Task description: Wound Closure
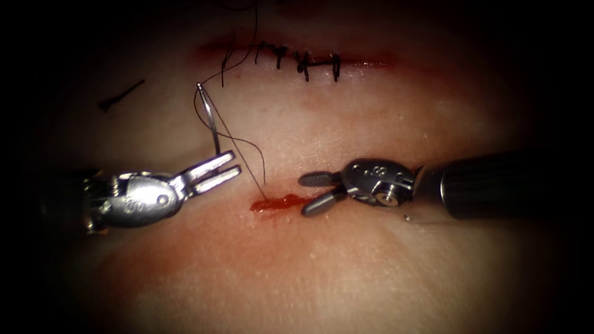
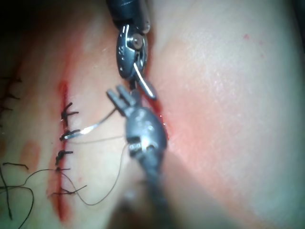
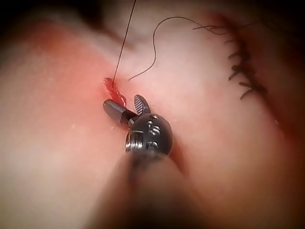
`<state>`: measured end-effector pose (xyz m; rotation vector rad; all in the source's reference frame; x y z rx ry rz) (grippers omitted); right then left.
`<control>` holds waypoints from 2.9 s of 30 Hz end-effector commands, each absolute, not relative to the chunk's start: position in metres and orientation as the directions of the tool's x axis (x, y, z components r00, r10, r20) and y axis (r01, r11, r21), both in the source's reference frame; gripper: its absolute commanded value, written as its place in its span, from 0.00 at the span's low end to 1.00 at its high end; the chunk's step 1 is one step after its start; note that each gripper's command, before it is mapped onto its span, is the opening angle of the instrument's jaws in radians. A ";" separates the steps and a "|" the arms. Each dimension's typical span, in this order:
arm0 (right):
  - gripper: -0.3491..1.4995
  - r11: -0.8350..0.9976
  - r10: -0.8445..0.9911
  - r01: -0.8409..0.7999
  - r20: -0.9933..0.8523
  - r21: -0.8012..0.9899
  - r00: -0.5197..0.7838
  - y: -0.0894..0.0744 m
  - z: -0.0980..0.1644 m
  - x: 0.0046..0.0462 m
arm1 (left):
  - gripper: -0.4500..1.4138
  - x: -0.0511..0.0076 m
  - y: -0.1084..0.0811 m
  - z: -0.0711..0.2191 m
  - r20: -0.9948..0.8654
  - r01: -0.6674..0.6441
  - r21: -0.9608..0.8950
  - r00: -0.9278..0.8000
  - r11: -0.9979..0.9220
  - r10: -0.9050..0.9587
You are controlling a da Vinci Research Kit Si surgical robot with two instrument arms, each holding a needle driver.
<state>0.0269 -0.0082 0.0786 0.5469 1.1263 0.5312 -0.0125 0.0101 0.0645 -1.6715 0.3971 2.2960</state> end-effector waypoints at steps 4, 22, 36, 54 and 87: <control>0.79 0.668 0.730 -0.132 -0.609 0.733 0.311 -0.008 0.076 0.0277 | 0.00 -0.0141 0.008 0.067 -0.955 -0.359 0.077 -0.293 -0.930 0.035; 0.73 0.434 0.833 -0.094 -0.359 0.896 0.420 -0.008 0.075 0.0272 | 0.00 -0.0194 0.002 0.075 -0.919 -0.226 0.184 -0.385 -0.956 -0.086; 0.72 0.375 0.851 -0.042 -0.326 0.926 0.411 -0.008 0.077 0.0277 | 0.00 -0.0198 0.001 0.076 -0.891 -0.177 0.257 -0.424 -0.950 -0.162; 0.68 0.345 0.861 0.005 -0.318 0.939 0.398 -0.008 0.077 0.0299 | 0.00 -0.0200 0.001 0.076 -0.884 -0.169 0.273 -0.432 -0.947 -0.178; 0.00 0.321 0.899 -0.055 -0.286 0.945 0.332 -0.007 0.078 0.0312 | 0.06 -0.0204 0.001 0.075 -0.881 -0.164 0.278 -0.435 -0.946 -0.184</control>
